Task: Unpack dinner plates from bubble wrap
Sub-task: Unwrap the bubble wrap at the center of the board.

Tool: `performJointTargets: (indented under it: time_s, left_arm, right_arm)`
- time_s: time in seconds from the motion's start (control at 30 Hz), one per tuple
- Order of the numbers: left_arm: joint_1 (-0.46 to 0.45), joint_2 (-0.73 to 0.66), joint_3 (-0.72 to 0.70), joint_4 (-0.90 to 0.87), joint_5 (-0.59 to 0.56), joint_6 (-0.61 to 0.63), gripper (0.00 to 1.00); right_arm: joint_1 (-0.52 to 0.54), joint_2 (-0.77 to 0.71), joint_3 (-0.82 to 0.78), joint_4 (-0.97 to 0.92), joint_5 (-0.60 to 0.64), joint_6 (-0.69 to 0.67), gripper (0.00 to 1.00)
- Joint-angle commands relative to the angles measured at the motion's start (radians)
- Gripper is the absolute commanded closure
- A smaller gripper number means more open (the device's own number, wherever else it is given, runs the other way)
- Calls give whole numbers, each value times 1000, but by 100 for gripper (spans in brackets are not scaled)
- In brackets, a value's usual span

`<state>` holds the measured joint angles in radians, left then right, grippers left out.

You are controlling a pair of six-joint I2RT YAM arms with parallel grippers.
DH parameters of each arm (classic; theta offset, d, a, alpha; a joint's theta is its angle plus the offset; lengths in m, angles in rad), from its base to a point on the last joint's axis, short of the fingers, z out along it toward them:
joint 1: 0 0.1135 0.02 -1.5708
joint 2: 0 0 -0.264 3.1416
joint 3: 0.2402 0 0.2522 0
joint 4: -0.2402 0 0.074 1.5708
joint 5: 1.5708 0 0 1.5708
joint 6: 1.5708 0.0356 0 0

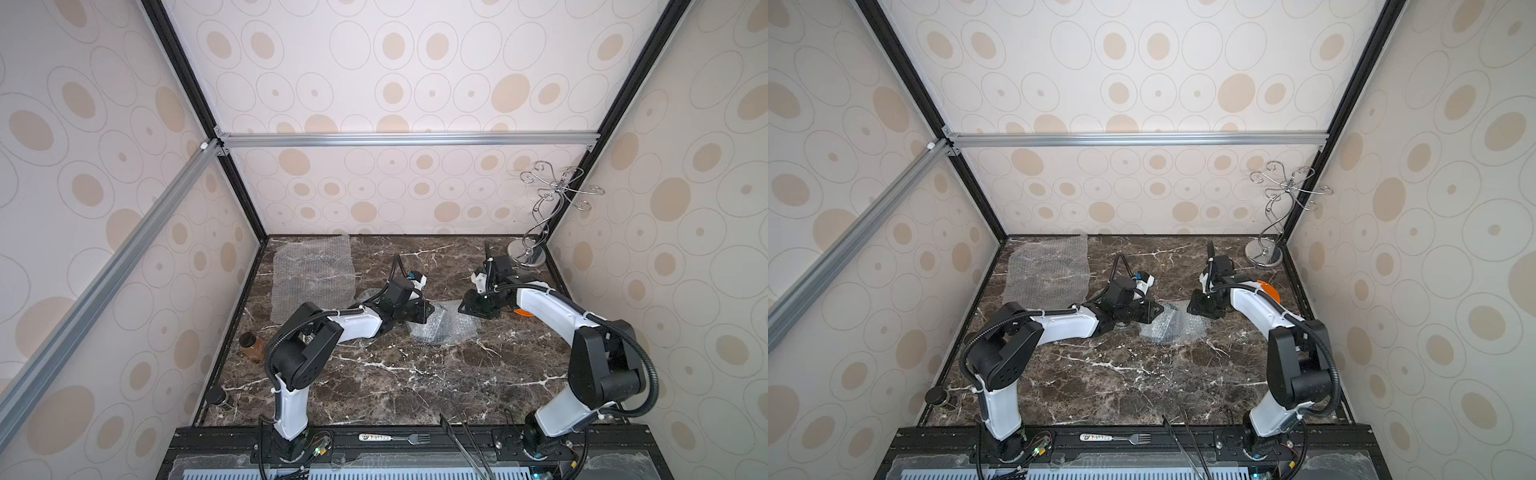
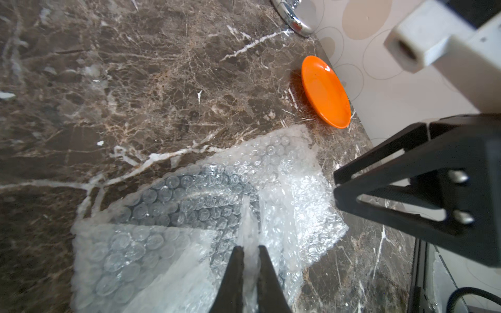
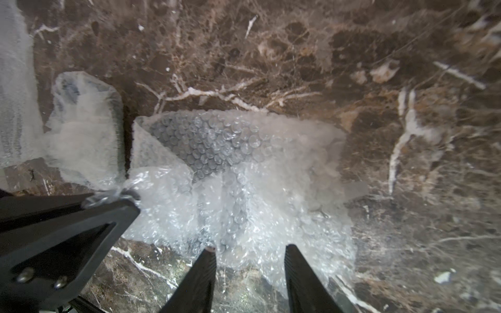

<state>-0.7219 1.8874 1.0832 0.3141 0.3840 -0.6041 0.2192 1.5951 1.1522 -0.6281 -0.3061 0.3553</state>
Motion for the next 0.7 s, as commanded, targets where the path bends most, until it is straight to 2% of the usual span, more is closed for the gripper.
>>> performJointTargets:
  time_s: [0.0, 0.17, 0.37, 0.5, 0.67]
  left_arm:
    - [3, -62, -22, 29, 37, 17, 88]
    - [3, -107, -91, 61, 60, 17, 87]
    - [1, -166, -201, 114, 58, 23, 83]
    - [-5, -199, -260, 171, 115, 18, 78]
    - [-22, -233, -299, 181, 129, 24, 76]
  right_arm:
    - [-3, -51, 44, -77, 23, -19, 54]
    - [-3, -49, 93, -110, 30, -35, 53]
    - [-2, 7, 181, -134, 12, -42, 53]
    - [0, 46, 235, -140, 12, -46, 53]
    - [14, 112, 314, -166, 17, -62, 53]
